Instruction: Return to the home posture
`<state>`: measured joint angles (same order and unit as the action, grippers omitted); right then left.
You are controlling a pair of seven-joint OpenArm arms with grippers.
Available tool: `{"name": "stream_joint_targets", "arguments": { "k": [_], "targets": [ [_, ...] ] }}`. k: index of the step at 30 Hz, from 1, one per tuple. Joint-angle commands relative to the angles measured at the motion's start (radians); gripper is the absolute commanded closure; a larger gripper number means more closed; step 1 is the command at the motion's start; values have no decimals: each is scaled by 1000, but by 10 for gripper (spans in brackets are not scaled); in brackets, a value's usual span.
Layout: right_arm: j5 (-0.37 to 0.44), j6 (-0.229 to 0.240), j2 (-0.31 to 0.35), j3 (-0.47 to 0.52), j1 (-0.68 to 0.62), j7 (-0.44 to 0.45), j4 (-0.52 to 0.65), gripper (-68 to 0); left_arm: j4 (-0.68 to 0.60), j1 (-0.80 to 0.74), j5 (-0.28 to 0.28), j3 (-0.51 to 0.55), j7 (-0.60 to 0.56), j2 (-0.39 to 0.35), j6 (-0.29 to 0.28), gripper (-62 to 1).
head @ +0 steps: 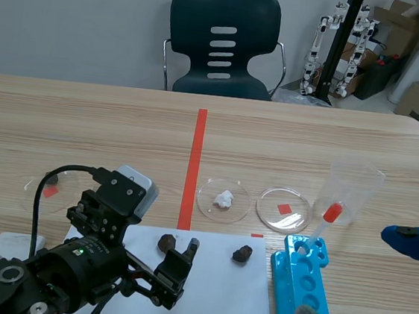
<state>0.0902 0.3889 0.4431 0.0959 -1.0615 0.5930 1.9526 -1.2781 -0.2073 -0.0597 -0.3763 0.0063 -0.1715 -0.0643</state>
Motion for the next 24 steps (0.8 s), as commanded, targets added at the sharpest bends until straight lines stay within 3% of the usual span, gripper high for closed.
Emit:
{"name": "stream_joint_targets", "arguments": {
  "k": [1, 19, 24],
  "targets": [
    [8, 0, 0, 1, 0, 15, 12, -653, -6, 3, -3, 3, -16, 7, -3, -622],
    [8, 0, 0, 1, 0, 15, 12, -653, -6, 5, -3, 3, -16, 8, -4, -622],
    [8, 0, 0, 1, 0, 15, 12, -653, -6, 5, -2, 6, -59, -5, -44, -622]
  ]
}}
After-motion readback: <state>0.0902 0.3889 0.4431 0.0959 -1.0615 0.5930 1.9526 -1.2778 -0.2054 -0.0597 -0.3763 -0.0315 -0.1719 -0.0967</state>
